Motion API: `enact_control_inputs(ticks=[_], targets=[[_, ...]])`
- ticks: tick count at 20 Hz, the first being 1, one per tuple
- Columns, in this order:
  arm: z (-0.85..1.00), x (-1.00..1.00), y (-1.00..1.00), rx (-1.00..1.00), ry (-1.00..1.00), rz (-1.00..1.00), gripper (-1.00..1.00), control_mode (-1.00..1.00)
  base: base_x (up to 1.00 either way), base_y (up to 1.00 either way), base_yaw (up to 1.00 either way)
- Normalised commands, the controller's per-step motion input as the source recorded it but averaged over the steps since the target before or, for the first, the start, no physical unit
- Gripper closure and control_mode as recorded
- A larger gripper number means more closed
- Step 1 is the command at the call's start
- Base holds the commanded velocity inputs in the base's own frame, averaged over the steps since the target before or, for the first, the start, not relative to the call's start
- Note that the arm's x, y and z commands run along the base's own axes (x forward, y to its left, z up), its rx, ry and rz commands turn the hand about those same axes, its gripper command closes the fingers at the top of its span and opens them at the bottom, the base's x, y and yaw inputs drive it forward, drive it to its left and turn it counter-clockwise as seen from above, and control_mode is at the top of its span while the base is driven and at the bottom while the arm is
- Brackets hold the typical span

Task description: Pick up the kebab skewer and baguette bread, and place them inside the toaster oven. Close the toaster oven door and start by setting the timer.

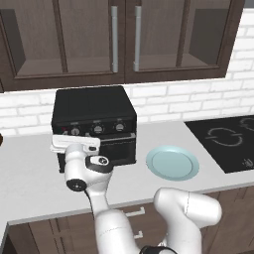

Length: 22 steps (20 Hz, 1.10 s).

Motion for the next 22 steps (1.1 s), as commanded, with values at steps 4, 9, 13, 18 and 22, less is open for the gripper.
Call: enact_control_inputs(ticks=[4, 9, 13, 18, 22], targets=[[0.0, 0.0, 0.0, 0.0, -0.03, 0.0, -1.0, -1.0, 0.0, 0.0, 0.0], [0.0, 0.01, 0.0, 0.0, -0.04, 0.0, -1.0, -1.0, 0.0, 0.0, 0.0], [0.0, 0.05, 0.01, 0.0, -0.01, 0.0, 1.0, -1.0, 0.0, 0.0, 0.0], [0.0, 0.22, 0.02, 0.0, 0.0, 0.0, 1.0, -1.0, 0.0, 0.0, 0.0], [0.0, 0.13, 0.0, 0.0, -0.02, 0.0, 1.0, -1.0, 0.0, 0.0, 0.0]])
